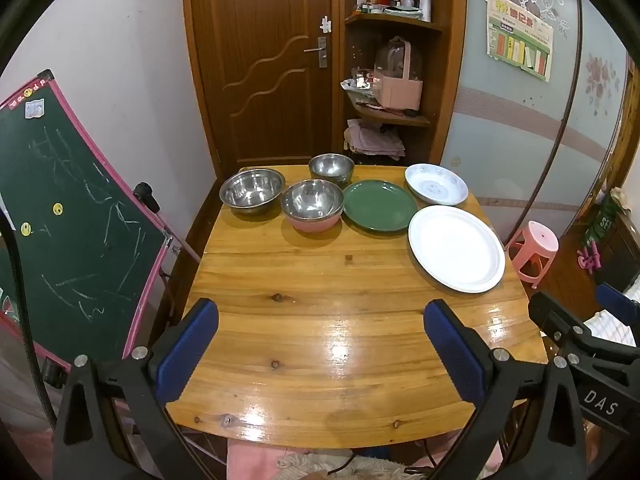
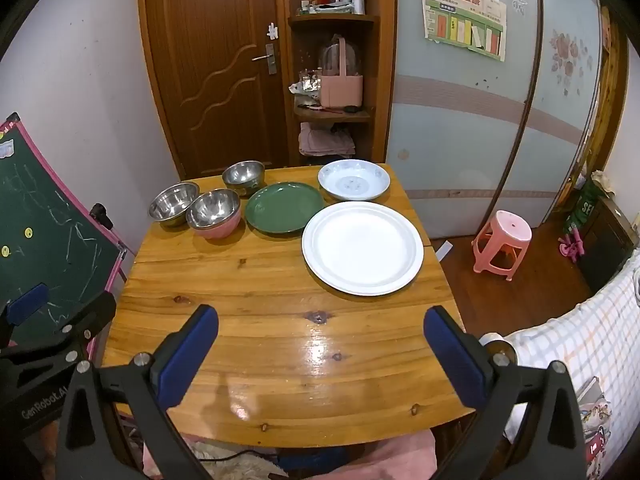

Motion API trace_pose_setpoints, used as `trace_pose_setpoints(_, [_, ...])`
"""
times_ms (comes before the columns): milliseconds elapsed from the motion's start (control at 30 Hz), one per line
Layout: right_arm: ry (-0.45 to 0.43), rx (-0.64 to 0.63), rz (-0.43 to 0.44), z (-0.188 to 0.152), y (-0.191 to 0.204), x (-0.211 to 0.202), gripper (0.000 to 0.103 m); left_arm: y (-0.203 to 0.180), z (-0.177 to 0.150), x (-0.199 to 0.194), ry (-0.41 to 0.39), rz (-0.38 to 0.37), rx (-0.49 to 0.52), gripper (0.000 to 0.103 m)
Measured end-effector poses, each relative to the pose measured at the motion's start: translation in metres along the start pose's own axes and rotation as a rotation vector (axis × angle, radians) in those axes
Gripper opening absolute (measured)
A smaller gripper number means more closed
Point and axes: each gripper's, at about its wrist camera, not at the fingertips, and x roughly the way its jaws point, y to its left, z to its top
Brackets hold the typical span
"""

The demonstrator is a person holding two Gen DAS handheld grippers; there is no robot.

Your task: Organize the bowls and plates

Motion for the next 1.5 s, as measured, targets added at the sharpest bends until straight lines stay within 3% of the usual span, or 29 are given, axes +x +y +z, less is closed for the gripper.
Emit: trace_pose_setpoints(1500, [0.005, 0.007, 0.005, -0.003, -0.005, 0.001, 0.103, -0.007, -0.006, 0.003, 0.017, -0.035, -0.005, 0.102])
